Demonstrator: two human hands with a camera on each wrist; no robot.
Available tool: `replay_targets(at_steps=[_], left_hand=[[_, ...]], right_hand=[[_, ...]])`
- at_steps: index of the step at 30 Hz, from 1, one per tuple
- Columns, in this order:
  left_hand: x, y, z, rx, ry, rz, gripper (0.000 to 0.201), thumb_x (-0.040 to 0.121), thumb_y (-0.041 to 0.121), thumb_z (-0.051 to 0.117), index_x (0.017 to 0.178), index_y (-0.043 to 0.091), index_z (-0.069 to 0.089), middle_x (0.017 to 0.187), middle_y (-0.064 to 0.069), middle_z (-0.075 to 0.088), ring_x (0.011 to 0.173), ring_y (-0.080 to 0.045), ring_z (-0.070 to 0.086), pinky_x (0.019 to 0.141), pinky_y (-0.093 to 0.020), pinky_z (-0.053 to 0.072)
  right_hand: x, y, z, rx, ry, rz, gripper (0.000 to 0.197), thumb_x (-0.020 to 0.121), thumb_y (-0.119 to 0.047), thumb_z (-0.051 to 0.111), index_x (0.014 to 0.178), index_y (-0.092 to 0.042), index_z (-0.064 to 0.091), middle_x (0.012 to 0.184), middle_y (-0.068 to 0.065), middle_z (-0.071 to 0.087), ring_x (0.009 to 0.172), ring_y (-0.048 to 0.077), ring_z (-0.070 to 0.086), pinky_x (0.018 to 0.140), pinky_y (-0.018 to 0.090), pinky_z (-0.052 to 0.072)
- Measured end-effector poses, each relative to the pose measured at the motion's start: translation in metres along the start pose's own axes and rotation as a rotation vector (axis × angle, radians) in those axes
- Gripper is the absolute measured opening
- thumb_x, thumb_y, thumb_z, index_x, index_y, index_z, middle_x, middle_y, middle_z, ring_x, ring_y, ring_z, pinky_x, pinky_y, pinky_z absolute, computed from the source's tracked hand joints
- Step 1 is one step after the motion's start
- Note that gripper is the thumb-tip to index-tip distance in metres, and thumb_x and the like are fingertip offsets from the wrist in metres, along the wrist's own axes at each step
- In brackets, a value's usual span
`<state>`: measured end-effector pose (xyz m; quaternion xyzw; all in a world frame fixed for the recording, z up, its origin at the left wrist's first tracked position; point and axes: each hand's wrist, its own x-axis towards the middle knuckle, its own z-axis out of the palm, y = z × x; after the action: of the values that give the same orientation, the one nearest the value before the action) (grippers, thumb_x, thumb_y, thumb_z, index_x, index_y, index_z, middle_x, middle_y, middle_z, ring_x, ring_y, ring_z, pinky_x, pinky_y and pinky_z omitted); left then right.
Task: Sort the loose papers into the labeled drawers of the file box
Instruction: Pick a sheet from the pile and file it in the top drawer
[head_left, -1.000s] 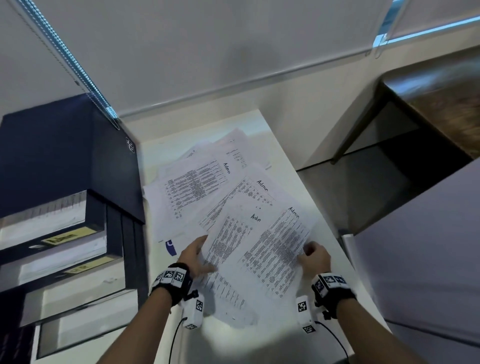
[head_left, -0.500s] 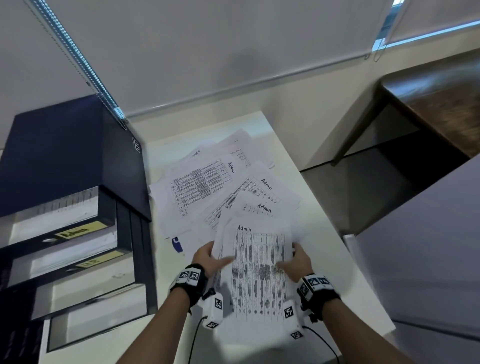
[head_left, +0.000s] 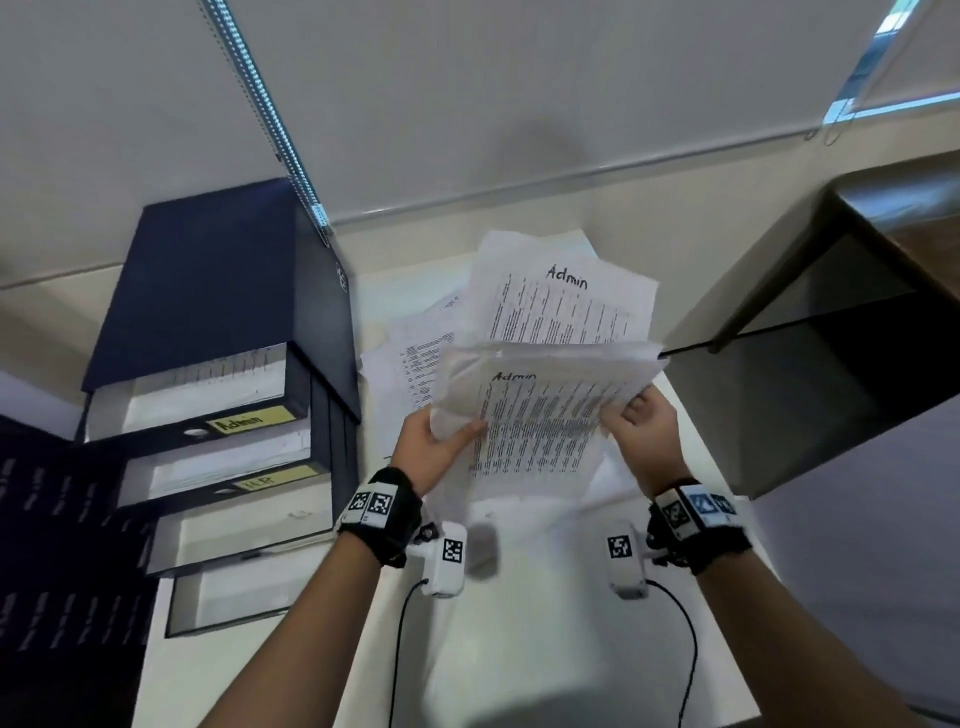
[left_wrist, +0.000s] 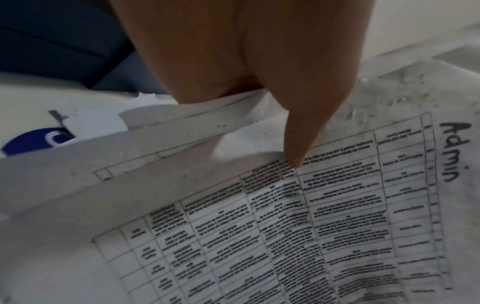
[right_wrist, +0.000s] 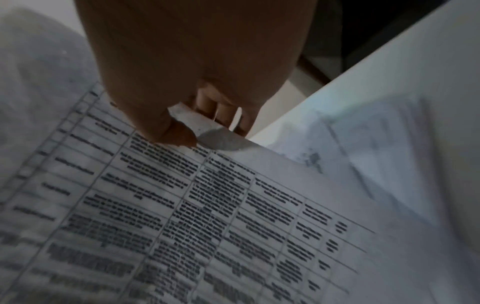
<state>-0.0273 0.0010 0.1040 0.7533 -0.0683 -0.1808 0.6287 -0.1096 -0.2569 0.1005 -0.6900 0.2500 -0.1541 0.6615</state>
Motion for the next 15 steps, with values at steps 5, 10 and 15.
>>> replay_targets(at_steps=[5,10,15], left_hand=[[-0.004,-0.016,-0.02,0.134,-0.054,-0.037,0.054,0.07,0.03,0.088,0.117,0.016,0.066,0.108,0.004,0.074,0.099,-0.01,0.071,0.083,-0.027,0.057],[-0.015,-0.051,-0.036,0.342,0.029,-0.123,0.047,0.075,0.031,0.083,0.115,0.017,0.065,0.113,0.002,0.071,0.101,-0.014,0.066,0.088,-0.027,0.054],[-0.033,-0.045,-0.059,0.288,0.164,-0.045,0.028,0.091,0.036,0.068,0.102,0.011,0.07,0.095,0.0,0.074,0.081,-0.012,0.067,0.075,-0.027,0.053]], right_hand=[[-0.021,0.014,0.017,-0.158,-0.123,-0.055,0.041,0.08,0.004,0.066,0.117,-0.015,0.062,0.11,-0.001,0.071,0.103,0.012,0.068,0.093,0.034,0.055],[-0.029,0.036,0.031,-0.38,-0.186,-0.007,0.035,0.083,-0.005,0.07,0.116,-0.013,0.063,0.105,0.001,0.07,0.096,0.017,0.065,0.083,0.034,0.053],[-0.036,0.014,0.053,-0.405,-0.245,-0.013,0.018,0.09,-0.003,0.062,0.107,-0.009,0.061,0.098,0.005,0.068,0.091,0.024,0.063,0.066,0.018,0.045]])
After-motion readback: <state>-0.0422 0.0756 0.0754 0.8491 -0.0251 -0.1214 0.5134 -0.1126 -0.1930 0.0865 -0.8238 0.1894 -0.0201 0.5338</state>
